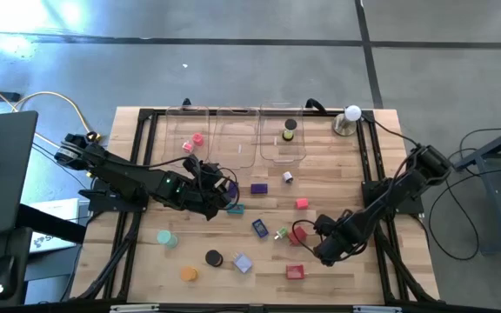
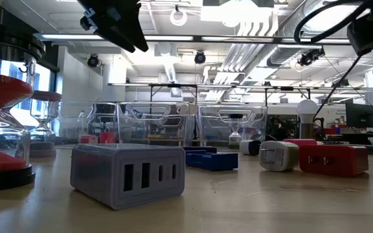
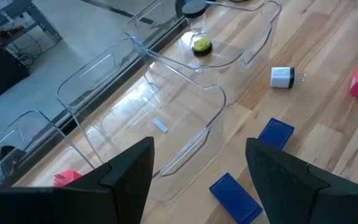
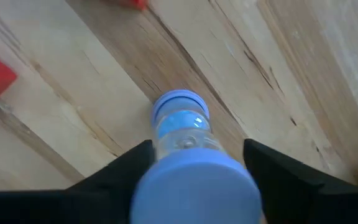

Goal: Pick & Place Office items
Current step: Put the right purple hourglass into the right transparent bin, then put the pink charger adapter into the left transparent bin

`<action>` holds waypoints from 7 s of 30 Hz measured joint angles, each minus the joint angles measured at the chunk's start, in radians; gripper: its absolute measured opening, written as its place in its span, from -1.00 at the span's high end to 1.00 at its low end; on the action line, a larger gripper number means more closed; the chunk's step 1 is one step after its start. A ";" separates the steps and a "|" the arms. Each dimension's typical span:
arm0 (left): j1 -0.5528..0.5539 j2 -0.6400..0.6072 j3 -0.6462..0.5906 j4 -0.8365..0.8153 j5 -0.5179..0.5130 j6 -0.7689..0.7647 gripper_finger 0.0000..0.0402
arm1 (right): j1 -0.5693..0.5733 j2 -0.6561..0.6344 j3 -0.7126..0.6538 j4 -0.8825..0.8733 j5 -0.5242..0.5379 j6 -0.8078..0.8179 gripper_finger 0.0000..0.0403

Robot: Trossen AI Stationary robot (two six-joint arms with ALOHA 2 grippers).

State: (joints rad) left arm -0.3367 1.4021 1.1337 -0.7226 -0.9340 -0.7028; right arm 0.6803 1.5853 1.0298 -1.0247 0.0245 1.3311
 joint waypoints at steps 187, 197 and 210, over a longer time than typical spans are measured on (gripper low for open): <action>-0.019 0.000 0.000 0.013 0.154 0.101 -0.22 | -1.131 0.170 0.510 0.013 0.232 -1.283 -0.63; -0.010 0.000 0.000 0.013 0.154 0.095 -0.22 | -1.000 -0.024 0.510 -0.178 0.233 -1.192 -0.62; -0.010 0.000 0.000 0.017 0.157 0.087 -0.22 | -0.827 -0.299 0.320 -0.349 0.223 -1.027 -0.62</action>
State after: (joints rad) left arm -0.3470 1.4021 1.1336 -0.7054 -0.7766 -0.6158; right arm -0.1471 1.2865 1.3503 -1.3735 0.2478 0.3040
